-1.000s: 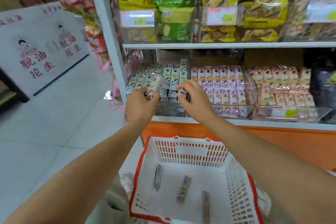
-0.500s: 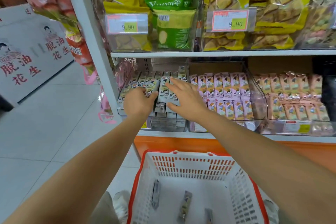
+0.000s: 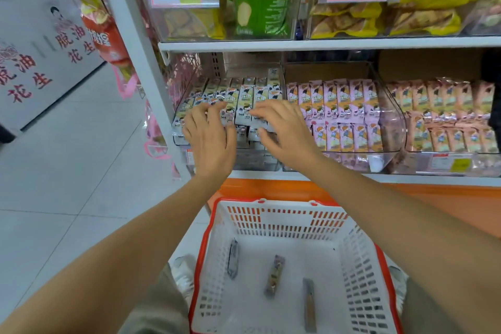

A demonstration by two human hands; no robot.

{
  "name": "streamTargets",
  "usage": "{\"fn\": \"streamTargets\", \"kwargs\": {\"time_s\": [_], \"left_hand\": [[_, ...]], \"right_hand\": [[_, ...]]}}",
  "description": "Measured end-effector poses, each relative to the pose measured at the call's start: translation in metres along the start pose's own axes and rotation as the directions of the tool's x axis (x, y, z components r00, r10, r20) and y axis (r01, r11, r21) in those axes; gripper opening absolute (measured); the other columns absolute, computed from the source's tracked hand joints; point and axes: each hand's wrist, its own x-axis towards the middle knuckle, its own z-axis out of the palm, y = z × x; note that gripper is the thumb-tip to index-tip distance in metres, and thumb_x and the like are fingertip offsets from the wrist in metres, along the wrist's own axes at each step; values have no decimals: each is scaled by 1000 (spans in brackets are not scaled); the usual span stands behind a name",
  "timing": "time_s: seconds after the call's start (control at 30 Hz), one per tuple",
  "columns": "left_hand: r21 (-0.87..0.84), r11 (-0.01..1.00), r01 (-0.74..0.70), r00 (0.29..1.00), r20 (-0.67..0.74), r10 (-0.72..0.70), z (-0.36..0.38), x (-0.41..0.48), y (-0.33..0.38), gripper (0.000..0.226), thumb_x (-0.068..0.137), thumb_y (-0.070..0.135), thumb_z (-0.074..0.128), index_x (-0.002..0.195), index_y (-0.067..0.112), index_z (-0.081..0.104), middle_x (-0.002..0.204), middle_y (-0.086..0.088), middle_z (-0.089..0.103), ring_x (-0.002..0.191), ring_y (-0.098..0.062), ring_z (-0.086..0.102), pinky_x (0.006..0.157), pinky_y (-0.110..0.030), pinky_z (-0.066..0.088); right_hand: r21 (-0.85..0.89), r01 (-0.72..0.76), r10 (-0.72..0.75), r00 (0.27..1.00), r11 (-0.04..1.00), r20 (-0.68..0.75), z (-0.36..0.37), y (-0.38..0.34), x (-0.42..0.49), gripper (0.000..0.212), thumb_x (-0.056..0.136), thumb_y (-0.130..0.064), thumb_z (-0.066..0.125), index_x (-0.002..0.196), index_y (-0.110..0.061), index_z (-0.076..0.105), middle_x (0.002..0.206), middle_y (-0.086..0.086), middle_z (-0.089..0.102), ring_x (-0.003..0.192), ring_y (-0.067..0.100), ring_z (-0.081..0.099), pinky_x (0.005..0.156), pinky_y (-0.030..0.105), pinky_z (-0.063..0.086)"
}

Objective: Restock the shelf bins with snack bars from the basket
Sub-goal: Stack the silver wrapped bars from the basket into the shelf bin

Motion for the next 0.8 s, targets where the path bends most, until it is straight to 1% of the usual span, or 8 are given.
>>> {"fn": "streamTargets", "kwargs": {"time_s": [0.1, 0.2, 0.27, 0.33, 0.43, 0.57, 0.67, 0.8], "left_hand": [[-115, 979, -169, 985, 6, 171, 3, -39, 0, 27, 86, 13, 46, 112, 9, 50, 112, -11, 43, 109, -25, 38, 92, -33, 27], [-128, 948, -293, 943, 123, 308, 18, -75, -7, 23, 81, 13, 46, 104, 10, 48, 105, -11, 45, 99, -26, 41, 86, -35, 31], [-150, 939, -309, 900, 273, 340, 33, -99, -15, 22, 79, 16, 44, 99, 11, 51, 98, -8, 49, 90, -26, 42, 77, -36, 35], [-183, 950, -253, 802, 509, 312, 56, -127, -24, 25, 79, 21, 41, 95, 12, 57, 94, -5, 54, 88, -27, 48, 74, -39, 38], [-41, 991, -124, 534, 839, 101, 92, -174, -38, 33, 85, 29, 40, 107, 18, 63, 108, -8, 58, 105, -30, 54, 88, -40, 44], [184, 978, -101, 190, 968, -162, 126, -235, -52, 38, 96, 31, 47, 133, 23, 49, 130, -12, 48, 122, -30, 46, 101, -34, 38], [226, 971, -75, 56, 973, -223, 146, -271, -61, 43, 98, 33, 47, 139, 21, 45, 131, -16, 43, 122, -34, 45, 100, -36, 39], [260, 964, -48, -11, 965, -261, 173, -303, -72, 46, 97, 30, 46, 142, 24, 42, 135, -16, 39, 124, -36, 43, 102, -36, 38]], "right_hand": [[37, 40, -39, 999, 998, -38, 0, -5, -37, 22, 91, -12, 49, 106, -10, 64, 101, 4, 62, 100, 24, 55, 85, 36, 39], [64, -8, 5, 999, 998, 47, 9, 1, -84, 19, 91, -12, 47, 99, -9, 64, 94, 3, 61, 91, 23, 54, 80, 36, 41], [49, -93, 86, 987, 994, 138, 19, 10, -118, 21, 90, -14, 46, 99, -11, 65, 95, 2, 61, 90, 21, 54, 80, 35, 41], [19, -206, 194, 945, 978, 264, 32, 19, -150, 21, 89, -14, 50, 104, -13, 65, 99, 2, 61, 90, 22, 56, 80, 37, 43], [-127, -418, 419, 743, 900, 522, 57, 32, -199, 36, 92, -17, 55, 128, -17, 56, 127, 6, 54, 109, 27, 56, 93, 40, 46], [-382, -543, 610, 335, 748, 718, 90, 43, -267, 58, 98, -30, 47, 151, -20, 24, 159, 10, 18, 142, 30, 29, 113, 41, 31], [-452, -579, 632, 148, 679, 761, 110, 53, -311, 63, 102, -32, 41, 155, -20, 10, 163, 10, -2, 146, 31, 19, 114, 42, 24], [-444, -625, 591, 34, 642, 806, 136, 62, -351, 64, 104, -30, 37, 156, -22, 0, 162, 8, -12, 149, 29, 10, 116, 40, 22]]}}
